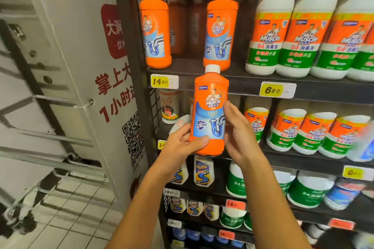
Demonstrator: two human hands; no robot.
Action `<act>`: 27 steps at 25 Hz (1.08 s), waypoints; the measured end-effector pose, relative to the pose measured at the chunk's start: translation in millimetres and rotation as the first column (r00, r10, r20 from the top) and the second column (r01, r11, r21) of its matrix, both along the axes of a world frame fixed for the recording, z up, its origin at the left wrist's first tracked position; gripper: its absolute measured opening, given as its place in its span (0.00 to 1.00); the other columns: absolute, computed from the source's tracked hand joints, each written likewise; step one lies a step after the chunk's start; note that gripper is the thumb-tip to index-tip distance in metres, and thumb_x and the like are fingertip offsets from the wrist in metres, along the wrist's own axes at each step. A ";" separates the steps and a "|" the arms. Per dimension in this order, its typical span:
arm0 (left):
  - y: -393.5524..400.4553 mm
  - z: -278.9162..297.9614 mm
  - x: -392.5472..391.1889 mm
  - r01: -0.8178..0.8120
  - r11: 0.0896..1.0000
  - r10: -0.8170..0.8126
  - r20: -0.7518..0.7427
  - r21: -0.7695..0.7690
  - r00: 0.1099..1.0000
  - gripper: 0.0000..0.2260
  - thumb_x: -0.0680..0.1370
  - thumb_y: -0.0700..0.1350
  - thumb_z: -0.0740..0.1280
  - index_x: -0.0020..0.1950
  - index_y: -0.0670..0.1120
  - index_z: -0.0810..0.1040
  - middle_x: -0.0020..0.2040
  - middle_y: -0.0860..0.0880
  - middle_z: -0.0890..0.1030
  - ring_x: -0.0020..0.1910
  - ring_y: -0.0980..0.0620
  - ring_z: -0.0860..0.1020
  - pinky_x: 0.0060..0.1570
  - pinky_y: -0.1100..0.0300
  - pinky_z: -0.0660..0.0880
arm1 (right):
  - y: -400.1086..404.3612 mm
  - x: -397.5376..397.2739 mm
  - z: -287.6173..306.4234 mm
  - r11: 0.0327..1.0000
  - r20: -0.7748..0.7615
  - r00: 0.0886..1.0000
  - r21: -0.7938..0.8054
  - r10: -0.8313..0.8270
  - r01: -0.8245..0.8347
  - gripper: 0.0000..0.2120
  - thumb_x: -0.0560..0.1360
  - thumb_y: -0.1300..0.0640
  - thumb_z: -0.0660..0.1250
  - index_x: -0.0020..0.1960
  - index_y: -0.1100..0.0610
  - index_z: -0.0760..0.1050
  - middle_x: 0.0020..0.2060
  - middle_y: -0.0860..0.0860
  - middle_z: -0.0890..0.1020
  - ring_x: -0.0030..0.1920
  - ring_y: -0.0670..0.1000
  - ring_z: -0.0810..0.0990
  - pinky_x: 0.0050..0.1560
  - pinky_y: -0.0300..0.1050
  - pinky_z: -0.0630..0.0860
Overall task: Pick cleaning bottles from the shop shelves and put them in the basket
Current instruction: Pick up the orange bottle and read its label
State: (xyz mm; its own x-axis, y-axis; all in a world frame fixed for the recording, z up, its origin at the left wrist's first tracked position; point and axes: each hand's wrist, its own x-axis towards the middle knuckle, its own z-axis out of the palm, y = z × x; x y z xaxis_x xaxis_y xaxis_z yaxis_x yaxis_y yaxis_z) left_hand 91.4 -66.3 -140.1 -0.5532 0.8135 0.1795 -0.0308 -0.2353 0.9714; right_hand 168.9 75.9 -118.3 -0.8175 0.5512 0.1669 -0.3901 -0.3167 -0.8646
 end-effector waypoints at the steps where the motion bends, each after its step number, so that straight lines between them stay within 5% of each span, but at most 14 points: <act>1: -3.3 -1.4 -1.3 0.014 1.000 -0.014 -0.001 0.010 1.000 0.23 0.72 0.43 0.70 0.66 0.44 0.75 0.60 0.46 0.83 0.57 0.49 0.82 0.51 0.61 0.79 | -3.6 -0.6 -3.0 1.000 0.006 1.000 -0.013 -0.028 0.029 0.27 0.73 0.47 0.68 0.68 0.59 0.74 0.61 0.58 0.82 0.63 0.60 0.80 0.62 0.58 0.78; 8: -15.9 -9.1 -8.9 -0.010 1.000 0.010 -0.007 0.024 1.000 0.18 0.69 0.42 0.77 0.57 0.50 0.79 0.51 0.54 0.86 0.51 0.54 0.84 0.47 0.65 0.79 | -34.4 -7.4 -12.3 0.984 0.040 0.983 -0.012 -0.176 0.177 0.24 0.75 0.44 0.67 0.65 0.58 0.77 0.58 0.58 0.84 0.59 0.60 0.82 0.60 0.59 0.79; 11: -22.3 -10.7 -7.9 -0.151 0.988 0.144 -0.163 -0.035 0.976 0.19 0.66 0.51 0.80 0.53 0.57 0.79 0.47 0.60 0.86 0.47 0.58 0.84 0.44 0.67 0.79 | -39.7 -8.1 -16.5 0.953 0.103 0.948 0.058 -0.302 0.298 0.20 0.78 0.45 0.65 0.65 0.55 0.77 0.57 0.54 0.85 0.59 0.58 0.83 0.57 0.56 0.80; 14: -26.9 -18.5 4.6 -0.543 0.840 0.432 -0.585 -0.016 0.686 0.27 0.63 0.62 0.75 0.60 0.58 0.77 0.47 0.59 0.83 0.45 0.61 0.79 0.44 0.67 0.77 | -43.4 -2.8 -23.3 0.964 0.113 0.958 -0.004 -0.265 0.267 0.19 0.78 0.45 0.63 0.64 0.53 0.78 0.57 0.52 0.85 0.59 0.55 0.83 0.55 0.52 0.82; 18: -21.6 -27.0 21.4 -0.673 0.719 0.555 -0.725 0.172 0.407 0.36 0.65 0.55 0.80 0.68 0.42 0.75 0.56 0.45 0.81 0.52 0.44 0.80 0.51 0.50 0.79 | -49.7 4.6 -22.1 0.974 0.078 0.971 -0.013 -0.226 0.228 0.26 0.71 0.40 0.69 0.64 0.54 0.78 0.58 0.54 0.84 0.59 0.55 0.83 0.58 0.54 0.81; 20: -16.0 -26.7 25.4 -0.651 0.736 0.536 -0.746 0.184 0.395 0.38 0.63 0.55 0.81 0.69 0.42 0.73 0.59 0.44 0.78 0.57 0.44 0.77 0.54 0.50 0.77 | -48.3 7.6 -16.7 0.963 0.071 0.960 0.021 -0.270 0.270 0.31 0.66 0.39 0.74 0.63 0.56 0.78 0.56 0.56 0.85 0.56 0.56 0.84 0.56 0.53 0.82; 22: -12.1 -22.6 24.5 -0.486 0.874 0.401 -0.594 0.020 0.697 0.41 0.62 0.59 0.80 0.71 0.49 0.70 0.65 0.49 0.72 0.63 0.50 0.74 0.58 0.56 0.75 | -42.0 11.0 -12.1 0.956 0.055 0.956 -0.037 -0.289 0.291 0.31 0.62 0.40 0.76 0.60 0.56 0.80 0.54 0.57 0.85 0.55 0.57 0.85 0.55 0.54 0.82; 24: -13.9 -15.2 18.6 -0.117 0.989 0.102 -0.151 -0.094 0.983 0.34 0.62 0.62 0.75 0.66 0.58 0.72 0.66 0.51 0.74 0.62 0.53 0.77 0.57 0.57 0.77 | -35.9 18.7 -8.7 0.964 0.007 0.973 -0.136 -0.229 0.228 0.32 0.64 0.40 0.74 0.62 0.56 0.78 0.57 0.59 0.84 0.57 0.58 0.84 0.56 0.56 0.81; 25: -16.5 -10.7 14.4 0.071 0.995 -0.064 0.092 -0.076 0.994 0.30 0.63 0.62 0.74 0.63 0.58 0.74 0.64 0.49 0.78 0.60 0.51 0.80 0.54 0.56 0.79 | -33.1 22.2 -7.8 0.969 -0.031 0.983 -0.178 -0.181 0.173 0.31 0.67 0.40 0.72 0.64 0.57 0.77 0.58 0.59 0.83 0.58 0.58 0.83 0.55 0.55 0.81; 27: -16.2 -9.1 14.2 0.280 0.960 -0.252 0.419 -0.004 0.872 0.23 0.67 0.57 0.73 0.61 0.52 0.77 0.58 0.44 0.84 0.53 0.45 0.84 0.46 0.52 0.82 | -28.2 28.8 -7.0 0.973 -0.075 0.992 -0.215 -0.102 0.084 0.27 0.73 0.42 0.67 0.65 0.57 0.76 0.58 0.59 0.83 0.58 0.58 0.83 0.52 0.54 0.82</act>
State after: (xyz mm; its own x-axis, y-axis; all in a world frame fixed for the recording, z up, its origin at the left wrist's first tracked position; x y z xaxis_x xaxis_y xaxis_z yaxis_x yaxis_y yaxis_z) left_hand 105.6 -82.5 -149.2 -0.3270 0.9423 -0.0720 -0.4829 -0.1012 0.8698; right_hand 197.7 47.7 -125.4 -0.7489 0.6542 0.1053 -0.4952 -0.4470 -0.7450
